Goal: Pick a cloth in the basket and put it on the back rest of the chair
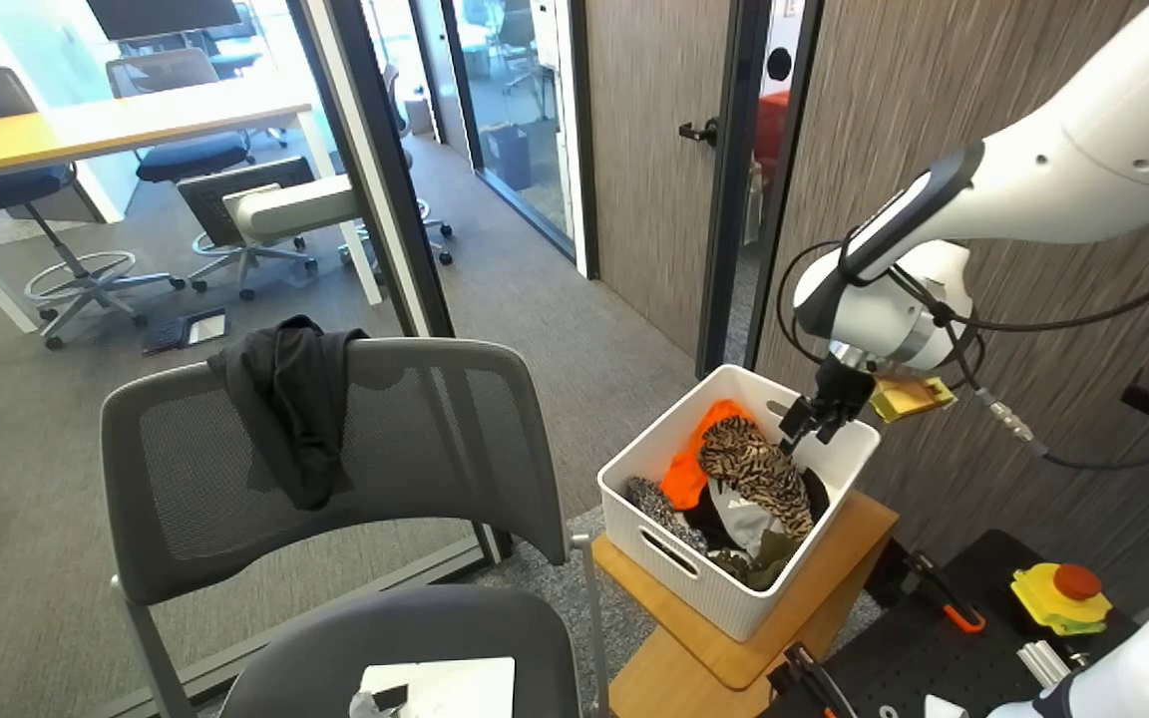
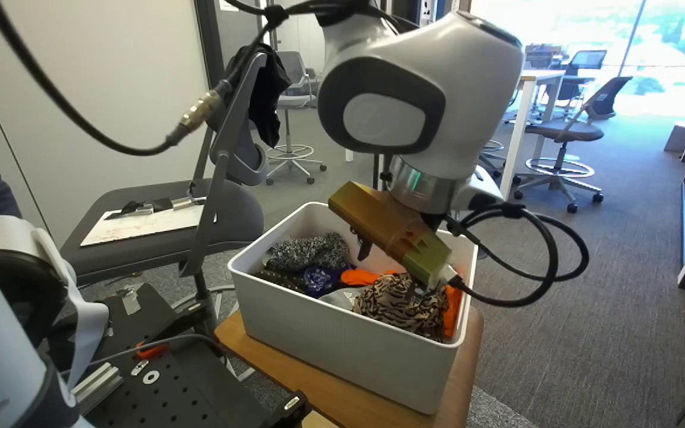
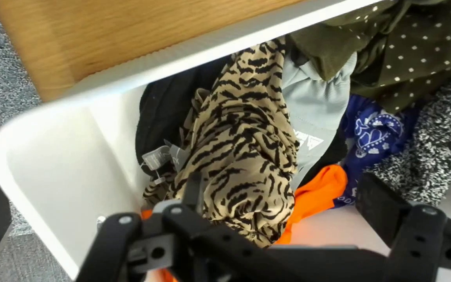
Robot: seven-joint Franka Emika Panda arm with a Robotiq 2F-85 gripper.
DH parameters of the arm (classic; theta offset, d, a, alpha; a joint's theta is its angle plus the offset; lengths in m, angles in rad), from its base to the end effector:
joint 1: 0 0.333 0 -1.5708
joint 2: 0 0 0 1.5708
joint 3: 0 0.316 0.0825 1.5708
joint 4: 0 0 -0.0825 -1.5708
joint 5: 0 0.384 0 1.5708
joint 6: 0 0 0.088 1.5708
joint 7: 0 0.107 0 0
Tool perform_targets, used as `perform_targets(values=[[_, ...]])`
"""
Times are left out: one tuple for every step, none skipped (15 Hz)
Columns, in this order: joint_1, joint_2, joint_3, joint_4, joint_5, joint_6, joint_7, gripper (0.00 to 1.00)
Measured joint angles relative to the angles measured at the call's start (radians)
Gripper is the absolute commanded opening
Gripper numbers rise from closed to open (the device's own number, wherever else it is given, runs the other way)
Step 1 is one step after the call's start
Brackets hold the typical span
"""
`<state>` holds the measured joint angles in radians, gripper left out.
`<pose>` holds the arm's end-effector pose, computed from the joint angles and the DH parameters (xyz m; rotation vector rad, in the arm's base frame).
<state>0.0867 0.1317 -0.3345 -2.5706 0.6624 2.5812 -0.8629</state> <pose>0.4163 -0.1209 0.2083 -2.8566 -0.0450 -0.0903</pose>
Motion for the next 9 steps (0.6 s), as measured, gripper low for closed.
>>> perform_targets(values=[[0.0, 0.052, 0.009, 0.031, 0.033, 0.0, -0.032, 1.0], [-0.002, 0.103, 0.019, 0.064, 0.055, 0.0, -0.057, 1.0], [-0.028, 0.149, 0.053, 0.094, 0.059, 0.002, -0.067, 1.0], [-0.07, 0.19, 0.101, 0.12, 0.053, 0.006, -0.068, 1.0], [-0.103, 0.227, 0.135, 0.142, 0.033, 0.007, -0.065, 1.0], [-0.133, 0.259, 0.162, 0.161, 0.003, 0.006, -0.059, 1.0], [-0.158, 0.285, 0.181, 0.174, -0.033, 0.006, -0.044, 1.0], [-0.178, 0.304, 0.194, 0.181, -0.073, 0.006, -0.022, 1.0], [-0.196, 0.316, 0.207, 0.184, -0.112, 0.006, -0.004, 1.0]])
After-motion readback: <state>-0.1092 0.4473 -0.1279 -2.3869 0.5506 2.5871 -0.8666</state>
